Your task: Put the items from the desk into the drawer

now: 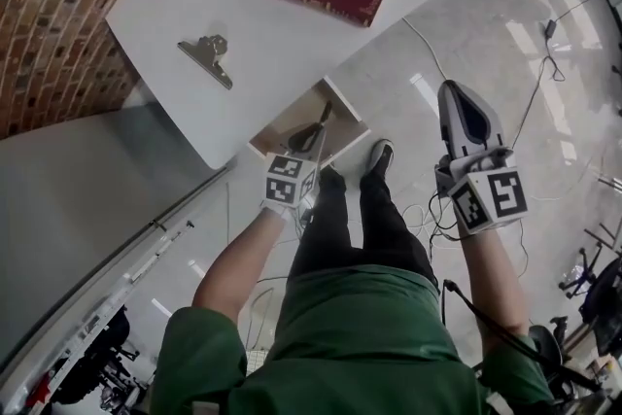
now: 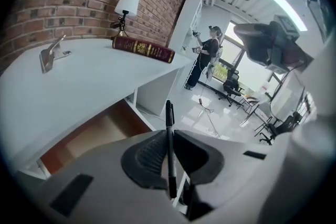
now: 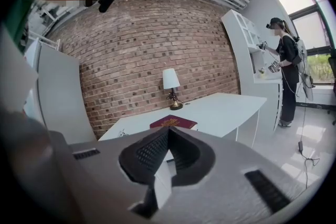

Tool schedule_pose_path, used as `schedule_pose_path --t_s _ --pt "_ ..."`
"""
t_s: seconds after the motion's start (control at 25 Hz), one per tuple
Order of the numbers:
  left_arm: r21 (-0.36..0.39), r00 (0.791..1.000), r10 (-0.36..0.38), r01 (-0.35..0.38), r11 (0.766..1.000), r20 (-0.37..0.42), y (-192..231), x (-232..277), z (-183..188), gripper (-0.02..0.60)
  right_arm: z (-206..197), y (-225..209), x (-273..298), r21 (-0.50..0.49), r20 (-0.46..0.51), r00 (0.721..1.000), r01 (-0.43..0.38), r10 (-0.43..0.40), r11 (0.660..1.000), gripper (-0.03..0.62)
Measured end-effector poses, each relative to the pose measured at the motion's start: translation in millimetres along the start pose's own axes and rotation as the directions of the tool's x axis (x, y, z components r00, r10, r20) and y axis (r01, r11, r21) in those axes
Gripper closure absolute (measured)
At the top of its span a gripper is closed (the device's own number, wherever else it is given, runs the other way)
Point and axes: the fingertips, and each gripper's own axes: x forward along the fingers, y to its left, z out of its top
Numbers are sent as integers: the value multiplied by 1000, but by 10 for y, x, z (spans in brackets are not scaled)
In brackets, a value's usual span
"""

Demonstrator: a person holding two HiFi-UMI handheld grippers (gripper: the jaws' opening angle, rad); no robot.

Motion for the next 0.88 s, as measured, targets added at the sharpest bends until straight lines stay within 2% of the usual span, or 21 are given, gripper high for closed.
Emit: schedule_pose_path --t_s 0.28,0.44,0.76,0.88 --pt "-94 996 70 -74 993 -52 340 463 -337 541 -234 -202 -5 40 -9 1000 -1 1 999 591" --pt "-140 992 96 -108 984 -88 508 692 -478 541 -443 -353 -8 15 -61 998 19 -18 1000 591" --pt "-120 977 116 -139 983 -179 679 1167 -742 540 -820 -527 72 46 -111 994 27 -22 999 591" --pt "-134 974 121 -148 980 -190 738 1297 -820 540 -820 -510 107 92 -89 996 21 -12 996 591"
